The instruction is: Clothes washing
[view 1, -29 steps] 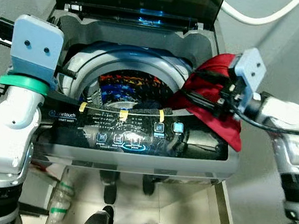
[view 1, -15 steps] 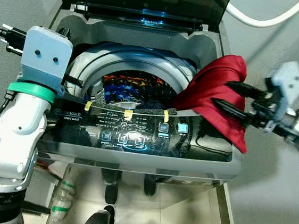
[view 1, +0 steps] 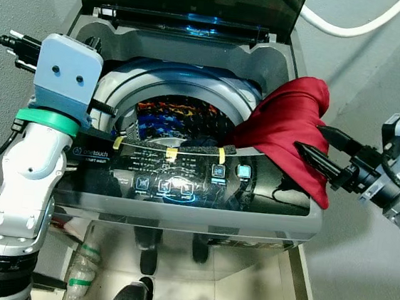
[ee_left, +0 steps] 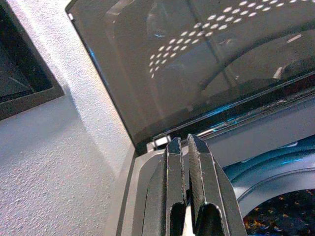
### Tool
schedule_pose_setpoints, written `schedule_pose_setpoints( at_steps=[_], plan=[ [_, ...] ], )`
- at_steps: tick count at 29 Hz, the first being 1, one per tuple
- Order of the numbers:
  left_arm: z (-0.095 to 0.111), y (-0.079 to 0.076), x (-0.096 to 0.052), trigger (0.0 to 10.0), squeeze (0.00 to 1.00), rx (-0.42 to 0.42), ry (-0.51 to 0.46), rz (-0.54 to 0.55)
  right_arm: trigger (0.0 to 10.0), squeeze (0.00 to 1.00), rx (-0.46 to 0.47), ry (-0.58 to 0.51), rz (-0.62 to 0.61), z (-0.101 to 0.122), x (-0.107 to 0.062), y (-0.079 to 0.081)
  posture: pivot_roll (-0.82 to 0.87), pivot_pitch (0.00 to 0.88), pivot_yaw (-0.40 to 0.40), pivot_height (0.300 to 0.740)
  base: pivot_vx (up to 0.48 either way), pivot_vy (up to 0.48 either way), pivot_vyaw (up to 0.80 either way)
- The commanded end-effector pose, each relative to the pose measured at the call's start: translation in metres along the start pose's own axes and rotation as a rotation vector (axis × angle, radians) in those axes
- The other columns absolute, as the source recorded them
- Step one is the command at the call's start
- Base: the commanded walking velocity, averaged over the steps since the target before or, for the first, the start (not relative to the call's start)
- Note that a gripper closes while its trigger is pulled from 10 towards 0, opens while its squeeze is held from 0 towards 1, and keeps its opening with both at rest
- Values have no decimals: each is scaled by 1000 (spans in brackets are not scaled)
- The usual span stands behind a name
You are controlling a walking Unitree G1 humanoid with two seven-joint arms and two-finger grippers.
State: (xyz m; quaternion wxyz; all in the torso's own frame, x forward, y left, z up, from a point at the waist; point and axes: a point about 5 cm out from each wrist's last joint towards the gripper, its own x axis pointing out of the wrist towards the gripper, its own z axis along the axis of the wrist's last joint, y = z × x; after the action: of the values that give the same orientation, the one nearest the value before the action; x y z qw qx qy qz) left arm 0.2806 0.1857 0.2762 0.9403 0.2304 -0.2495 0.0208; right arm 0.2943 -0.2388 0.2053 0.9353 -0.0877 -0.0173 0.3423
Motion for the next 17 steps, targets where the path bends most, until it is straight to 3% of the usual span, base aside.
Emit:
schedule_pose_setpoints(
  at_steps=[1, 2, 3, 4, 5, 6, 17],
  plan=[
    [-1, -1, 1, 10000, 0, 4, -4, -10, 10000, 0, 59, 192, 39, -42, 2, 15, 16, 106, 54, 740, 0, 0, 0],
    [-1, -1, 1, 10000, 0, 3, -4, -11, 10000, 0, 48, 205, 41, -44, 3, 18, 16, 105, 55, 740, 0, 0, 0],
    [-1, -1, 1, 10000, 0, 2, -4, -11, 5294, 0, 51, 209, 48, -45, 4, 20, 18, 102, 54, 740, 0, 0, 0],
    [-2, -2, 1, 10000, 0, 2, -4, -11, 5294, 0, 55, 210, 52, -46, 5, 21, 18, 101, 54, 740, 0, 0, 0],
    [-2, -2, 1, 10000, 0, 2, -4, -11, 4431, 0, 57, 210, 55, -46, 5, 22, 18, 101, 54, 740, 0, 0, 0],
    [-2, -1, 1, 10000, 0, 3, -4, -10, 0, 0, 62, 207, 63, -46, 6, 23, 20, 99, 52, 740, 0, 0, 0],
    [-3, 0, 1, 10000, 0, 4, -3, -5, 0, 0, 78, 160, 92, -41, 14, 28, 20, 93, 50, 740, 0, 0, 0]
  ],
)
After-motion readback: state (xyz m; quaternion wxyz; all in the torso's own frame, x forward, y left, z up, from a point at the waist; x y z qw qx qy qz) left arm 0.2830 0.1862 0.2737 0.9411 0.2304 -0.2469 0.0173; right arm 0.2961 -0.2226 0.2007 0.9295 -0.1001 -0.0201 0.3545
